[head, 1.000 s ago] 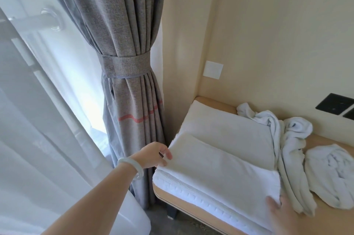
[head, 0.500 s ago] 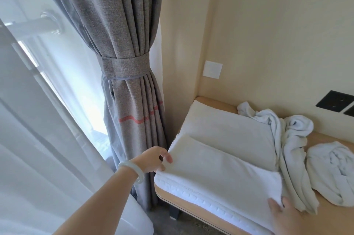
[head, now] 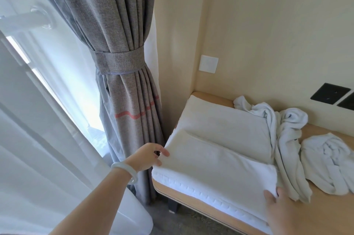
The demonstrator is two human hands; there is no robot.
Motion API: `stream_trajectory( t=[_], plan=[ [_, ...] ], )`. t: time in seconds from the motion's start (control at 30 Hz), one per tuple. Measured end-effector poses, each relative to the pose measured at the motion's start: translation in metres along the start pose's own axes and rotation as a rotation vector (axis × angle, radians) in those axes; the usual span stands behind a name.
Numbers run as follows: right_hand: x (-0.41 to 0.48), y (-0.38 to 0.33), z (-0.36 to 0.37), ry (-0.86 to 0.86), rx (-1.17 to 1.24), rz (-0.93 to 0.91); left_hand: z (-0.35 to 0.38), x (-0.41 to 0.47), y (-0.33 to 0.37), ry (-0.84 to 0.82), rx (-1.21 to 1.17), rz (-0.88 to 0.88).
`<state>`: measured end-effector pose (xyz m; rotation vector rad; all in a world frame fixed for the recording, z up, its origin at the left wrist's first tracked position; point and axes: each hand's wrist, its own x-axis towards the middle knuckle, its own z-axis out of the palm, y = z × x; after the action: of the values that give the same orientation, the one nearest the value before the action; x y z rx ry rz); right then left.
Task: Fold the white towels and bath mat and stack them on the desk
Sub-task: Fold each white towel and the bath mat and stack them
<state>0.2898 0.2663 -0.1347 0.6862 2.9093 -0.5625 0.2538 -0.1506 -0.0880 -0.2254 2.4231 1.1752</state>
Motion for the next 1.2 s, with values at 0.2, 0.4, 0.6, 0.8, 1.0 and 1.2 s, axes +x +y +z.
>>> stream_trajectory(
  t=[0.2,0.4,0.6,0.8,1.0,1.2],
  plan=[
    [-0.012,-0.025,-0.006,-0.02,0.084,0.122,0.007,-0.001,0.009,0.079,0.116,0.088],
    [-0.018,-0.058,-0.013,0.184,-0.119,-0.208,0.017,0.012,0.026,0.126,0.157,0.099],
    [-0.031,-0.085,-0.003,0.089,-0.093,-0.432,0.029,0.024,0.026,0.253,0.151,0.072],
    [-0.035,-0.079,-0.005,0.037,-0.036,-0.411,0.036,0.032,0.025,0.282,0.222,0.093],
    [-0.031,-0.069,0.003,0.064,-0.065,-0.421,0.037,0.024,0.038,0.295,0.307,0.057],
    [-0.031,-0.056,0.026,-0.051,-0.276,-0.399,0.074,0.021,0.033,0.279,0.777,0.357]
  ],
)
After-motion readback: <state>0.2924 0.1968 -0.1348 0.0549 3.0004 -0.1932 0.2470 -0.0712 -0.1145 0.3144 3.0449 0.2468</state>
